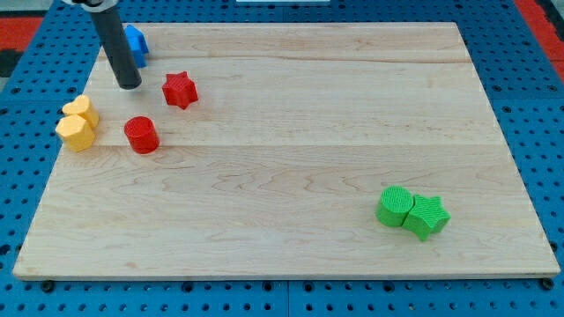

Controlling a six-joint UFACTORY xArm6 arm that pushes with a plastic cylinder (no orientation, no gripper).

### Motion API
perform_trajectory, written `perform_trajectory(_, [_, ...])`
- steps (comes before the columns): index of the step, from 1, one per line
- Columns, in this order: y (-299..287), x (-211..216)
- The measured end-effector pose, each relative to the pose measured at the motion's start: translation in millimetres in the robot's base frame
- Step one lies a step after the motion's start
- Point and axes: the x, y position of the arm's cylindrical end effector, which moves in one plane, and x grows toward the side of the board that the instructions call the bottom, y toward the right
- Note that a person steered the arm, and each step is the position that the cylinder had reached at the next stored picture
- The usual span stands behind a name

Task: Move yellow hexagon towards the bottom center of the board

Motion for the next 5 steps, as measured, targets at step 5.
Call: perform_trajectory(5, [-60, 130])
